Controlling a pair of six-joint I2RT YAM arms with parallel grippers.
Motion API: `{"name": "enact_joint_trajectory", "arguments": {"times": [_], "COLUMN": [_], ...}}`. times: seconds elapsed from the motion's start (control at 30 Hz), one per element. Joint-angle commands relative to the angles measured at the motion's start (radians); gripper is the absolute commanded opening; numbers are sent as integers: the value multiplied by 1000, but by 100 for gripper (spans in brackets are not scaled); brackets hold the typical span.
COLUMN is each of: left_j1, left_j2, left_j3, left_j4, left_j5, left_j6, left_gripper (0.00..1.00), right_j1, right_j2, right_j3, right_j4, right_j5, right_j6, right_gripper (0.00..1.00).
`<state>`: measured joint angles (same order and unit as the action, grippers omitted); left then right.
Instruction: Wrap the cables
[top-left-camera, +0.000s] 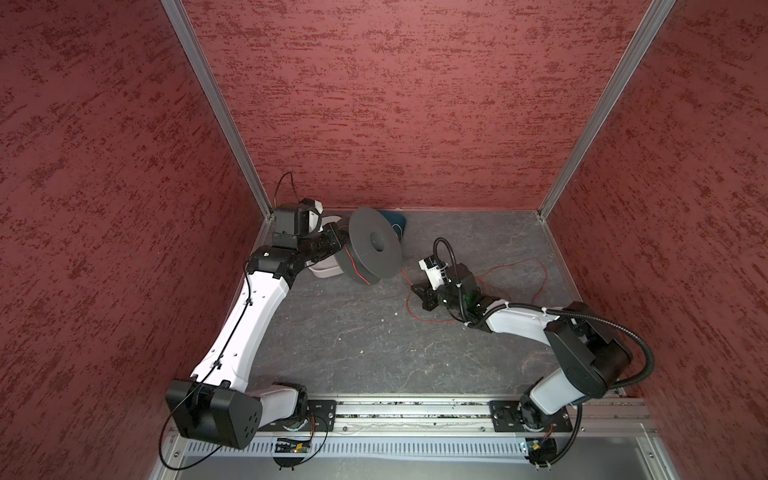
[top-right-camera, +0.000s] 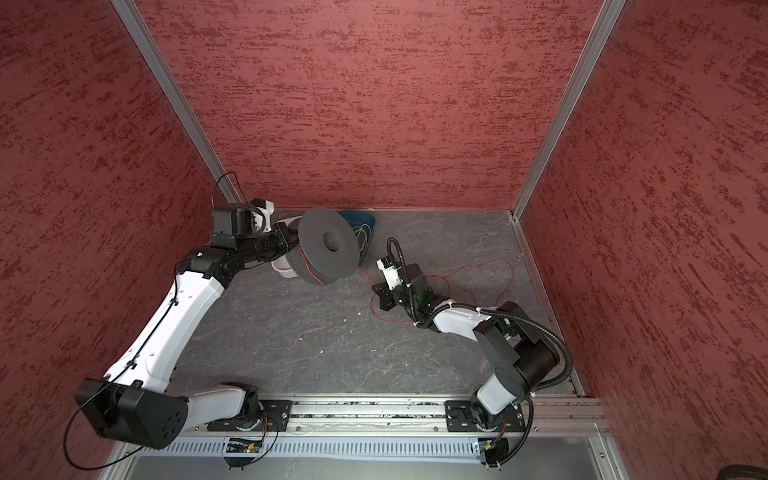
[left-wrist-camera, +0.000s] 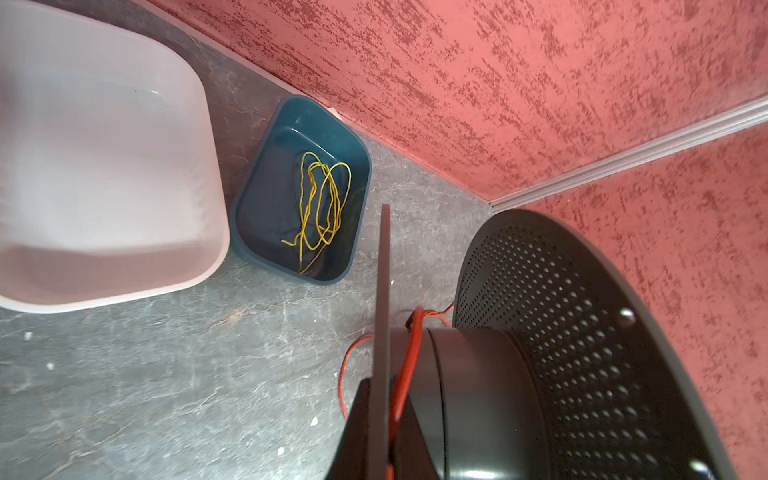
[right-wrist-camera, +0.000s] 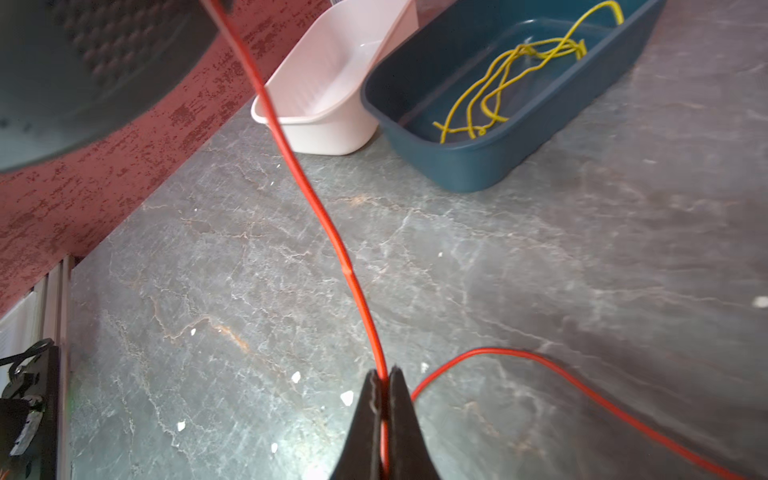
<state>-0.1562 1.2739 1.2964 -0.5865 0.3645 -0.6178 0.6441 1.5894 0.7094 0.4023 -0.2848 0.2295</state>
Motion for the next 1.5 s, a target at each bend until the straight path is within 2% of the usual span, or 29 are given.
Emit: {"name": "enact_joint_trajectory", "arguments": {"times": [0.0,0.1,0.37,0.47,0.6,0.83,1.13,1.27,1.47], "left_j1": [8,0,-65,-108,-138,-192,-285,-308,-323], "left_j2": [-5,-7,-34,-37,-29,-6,52,82,97], "left_j3": [-15,-36,-104,-111,-121,-118,-86,-61,-49], "left_j4": [215,254,348,368,408,424,400,351,301], "left_j5": [-16,-72,-287,-375,-424,-574,-777,-827,-828], "left_j6": [-125,-148,-144,-124,-130,-85,52,119,225], "left_gripper": [0,0,0,0,0,0,0,0,0], "right_j1": [52,99,230,259,295,349,365,365,357], "right_j2": [-13,-14,-3,-3,8,3,-11,-52,-129], "right_j3": [8,29,151,177,213,274,348,382,427], "right_j4": [79,72,-79,-104,-124,-170,-206,-240,-329], "right_j5": [86,130,272,285,290,285,189,145,240], "right_j6": [36,25,-46,-48,-52,-66,-47,-42,-82], "right_gripper": [0,0,0,0,0,0,0,0,0]}}
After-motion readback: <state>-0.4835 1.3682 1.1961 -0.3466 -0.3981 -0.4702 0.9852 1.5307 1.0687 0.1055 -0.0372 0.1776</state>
